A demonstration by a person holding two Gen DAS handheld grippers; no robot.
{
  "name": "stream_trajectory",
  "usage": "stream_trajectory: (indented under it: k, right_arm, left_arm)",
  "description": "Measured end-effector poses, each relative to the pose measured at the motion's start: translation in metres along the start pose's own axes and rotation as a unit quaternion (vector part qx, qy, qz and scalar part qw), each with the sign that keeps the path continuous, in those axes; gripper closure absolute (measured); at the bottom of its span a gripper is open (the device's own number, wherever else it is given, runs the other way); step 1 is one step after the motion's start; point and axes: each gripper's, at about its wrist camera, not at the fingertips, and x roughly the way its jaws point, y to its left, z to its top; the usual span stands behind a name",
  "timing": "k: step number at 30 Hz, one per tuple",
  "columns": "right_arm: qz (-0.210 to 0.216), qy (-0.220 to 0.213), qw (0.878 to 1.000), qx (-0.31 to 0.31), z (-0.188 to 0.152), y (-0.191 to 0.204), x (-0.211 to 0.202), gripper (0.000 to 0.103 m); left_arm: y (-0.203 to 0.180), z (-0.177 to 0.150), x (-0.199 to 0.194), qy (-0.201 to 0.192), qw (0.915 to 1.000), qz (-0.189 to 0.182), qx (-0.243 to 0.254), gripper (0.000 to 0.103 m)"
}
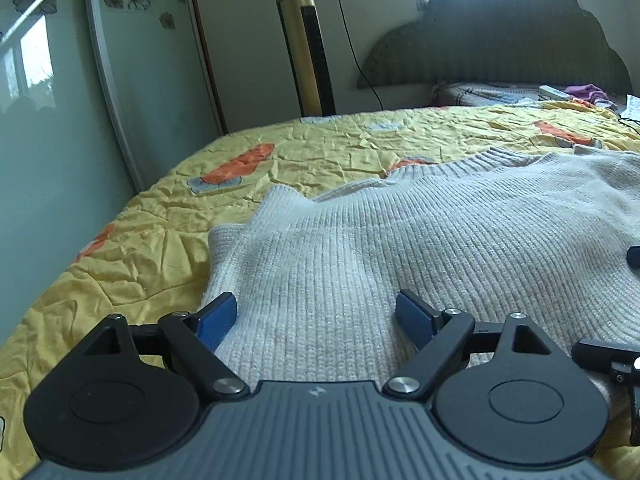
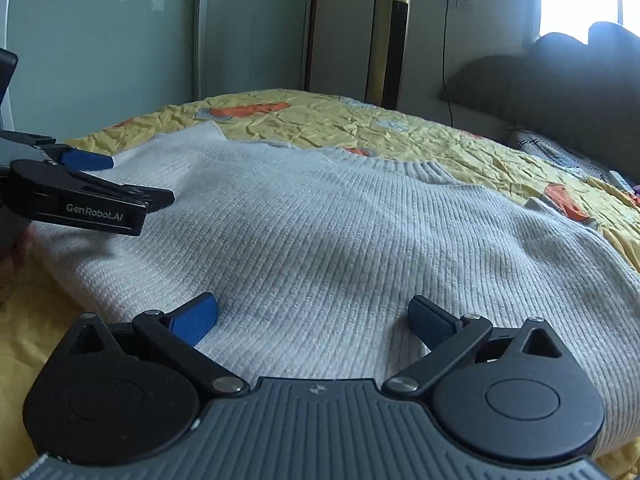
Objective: Fold small clothes
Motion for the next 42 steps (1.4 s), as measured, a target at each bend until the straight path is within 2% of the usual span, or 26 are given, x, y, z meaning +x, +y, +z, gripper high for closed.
stream_trajectory:
  k: [4,9,27,35,38,42]
  right_arm:
    - [-0.003,-0.002,1.000,-0.002,0.000,0.001,0.000,0.000]
    - [-0.001,-0.004,1.000,0.000,0.000,0.000,0.000,0.000]
    - [-0.006,-0.005,1.000,-0.003,-0.001,0.001,0.000,0.000]
    - [-0.056,-0.031,0.997,-0.047,-0.003,0.020,-0.009,0.001]
    - [-0.071,-0.042,0.995,-0.057,-0.004,0.028,-0.014,0.001]
    - [-0.055,-0.054,0.995,-0.064,-0.004,0.038,-0.025,0.001]
  left_arm:
    - [-0.003,-0.005,-0.004,-0.017,0.9998,0.010,0.005,0.016]
    - [0.002,-0.005,-0.006,-0.020,0.9998,0.000,-0.009,0.015]
    - [0.004,-0.006,-0.015,-0.036,0.9991,0.013,-0.017,0.009]
    - [0.015,-0.005,-0.027,-0.032,0.9994,0.009,-0.013,0.009]
    - [0.031,-0.001,-0.030,-0.017,0.9993,0.002,-0.033,0.009]
    - [0.066,0.007,-0.027,0.006,0.9953,-0.025,-0.094,0.009]
